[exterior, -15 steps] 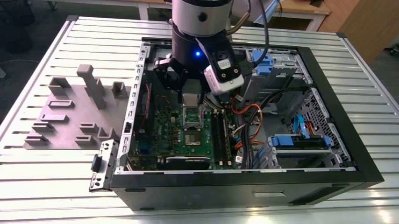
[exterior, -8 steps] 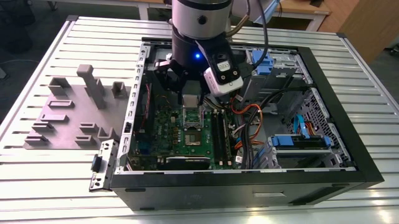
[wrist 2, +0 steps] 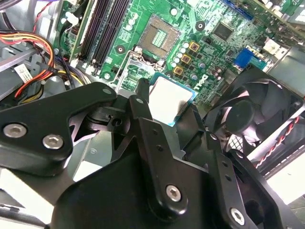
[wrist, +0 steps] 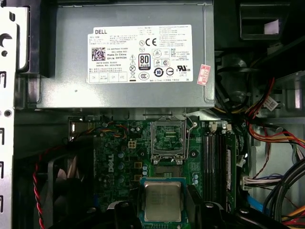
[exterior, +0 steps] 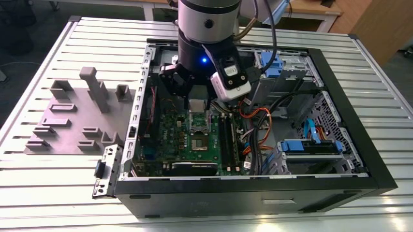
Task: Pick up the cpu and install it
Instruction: 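Place the cpu into insertion slot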
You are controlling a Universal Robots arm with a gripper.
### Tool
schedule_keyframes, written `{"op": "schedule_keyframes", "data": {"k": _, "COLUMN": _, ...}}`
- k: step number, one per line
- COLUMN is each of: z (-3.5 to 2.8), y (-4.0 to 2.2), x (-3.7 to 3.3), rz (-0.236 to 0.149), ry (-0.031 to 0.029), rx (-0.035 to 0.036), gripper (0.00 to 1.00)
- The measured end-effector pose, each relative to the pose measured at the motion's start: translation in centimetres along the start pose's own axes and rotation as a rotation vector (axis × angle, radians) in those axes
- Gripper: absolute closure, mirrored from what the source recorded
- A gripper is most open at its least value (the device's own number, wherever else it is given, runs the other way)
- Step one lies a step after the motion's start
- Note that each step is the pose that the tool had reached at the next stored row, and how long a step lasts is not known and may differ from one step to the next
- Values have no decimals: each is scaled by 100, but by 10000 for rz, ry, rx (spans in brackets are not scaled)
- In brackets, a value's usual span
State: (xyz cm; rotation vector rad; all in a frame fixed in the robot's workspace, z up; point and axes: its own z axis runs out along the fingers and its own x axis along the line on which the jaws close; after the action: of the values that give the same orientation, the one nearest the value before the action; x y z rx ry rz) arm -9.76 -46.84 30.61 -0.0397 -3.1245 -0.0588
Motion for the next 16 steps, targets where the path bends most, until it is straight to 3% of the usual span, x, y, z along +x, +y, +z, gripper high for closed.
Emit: {"op": "schedule_keyframes", "data": {"k": 16, "z": 35, "y": -1, "x": -1, "rz": 63, "ry": -4, "rx": -2, "gripper": 53}}
